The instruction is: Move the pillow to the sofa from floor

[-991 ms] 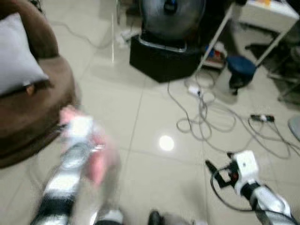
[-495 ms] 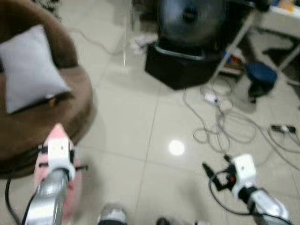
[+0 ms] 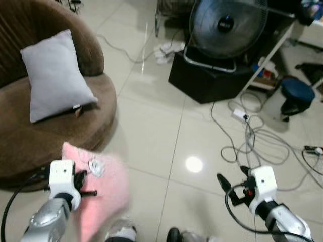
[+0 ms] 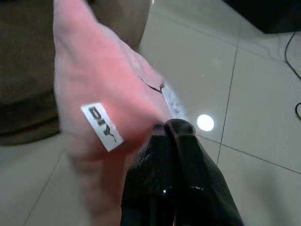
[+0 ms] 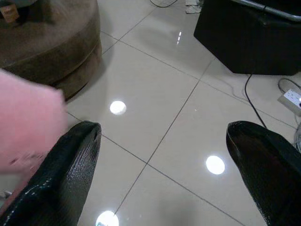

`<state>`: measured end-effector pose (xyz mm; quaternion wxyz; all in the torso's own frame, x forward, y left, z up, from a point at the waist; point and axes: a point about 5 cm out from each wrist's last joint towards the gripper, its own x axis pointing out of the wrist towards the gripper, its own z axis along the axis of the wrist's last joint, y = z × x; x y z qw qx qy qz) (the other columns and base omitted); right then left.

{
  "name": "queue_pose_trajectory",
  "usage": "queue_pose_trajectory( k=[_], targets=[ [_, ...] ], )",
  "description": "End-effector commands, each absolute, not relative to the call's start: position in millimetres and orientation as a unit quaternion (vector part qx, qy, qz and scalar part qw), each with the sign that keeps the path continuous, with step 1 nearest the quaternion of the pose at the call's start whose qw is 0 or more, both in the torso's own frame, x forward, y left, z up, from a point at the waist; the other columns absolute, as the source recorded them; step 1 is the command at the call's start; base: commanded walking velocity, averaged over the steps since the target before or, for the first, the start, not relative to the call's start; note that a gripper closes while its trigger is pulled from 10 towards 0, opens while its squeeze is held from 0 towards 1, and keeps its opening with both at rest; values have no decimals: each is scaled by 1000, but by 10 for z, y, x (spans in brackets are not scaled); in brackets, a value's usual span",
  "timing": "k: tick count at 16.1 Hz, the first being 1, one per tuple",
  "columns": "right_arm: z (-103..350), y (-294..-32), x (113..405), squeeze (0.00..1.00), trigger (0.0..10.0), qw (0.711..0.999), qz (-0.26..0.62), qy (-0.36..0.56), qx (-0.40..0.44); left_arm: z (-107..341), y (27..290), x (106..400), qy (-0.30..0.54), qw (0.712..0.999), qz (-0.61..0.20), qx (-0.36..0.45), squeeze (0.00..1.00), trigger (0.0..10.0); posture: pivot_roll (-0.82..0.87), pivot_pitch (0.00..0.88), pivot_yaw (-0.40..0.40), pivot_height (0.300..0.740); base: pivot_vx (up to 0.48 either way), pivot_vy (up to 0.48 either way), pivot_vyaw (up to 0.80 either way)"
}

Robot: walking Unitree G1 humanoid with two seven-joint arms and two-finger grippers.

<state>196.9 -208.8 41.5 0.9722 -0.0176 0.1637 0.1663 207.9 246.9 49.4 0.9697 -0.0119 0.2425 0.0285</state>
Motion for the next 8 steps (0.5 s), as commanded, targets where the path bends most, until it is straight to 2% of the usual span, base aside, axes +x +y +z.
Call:
queue_pose_trajectory(
  k=[1,4,6,8],
  targets=[
    [426,-2179,1952,0,10000,975,146,167,-19,607,2397,2127,212,977,7,-13,0,10000,238,157,-128,740,0,0,0],
    [443,-2218,1957,0,10000,976,138,166,-25,669,2342,2123,189,982,13,-16,0,10000,237,157,-130,740,0,0,0],
    [510,-2412,1959,0,10000,984,95,151,-22,656,2288,2005,152,988,30,-15,0,10000,227,170,-129,740,0,0,0],
    [702,-2658,1980,0,10000,990,63,120,-24,529,1968,1969,160,987,7,-15,0,10000,220,179,-133,740,0,0,0]
  ],
)
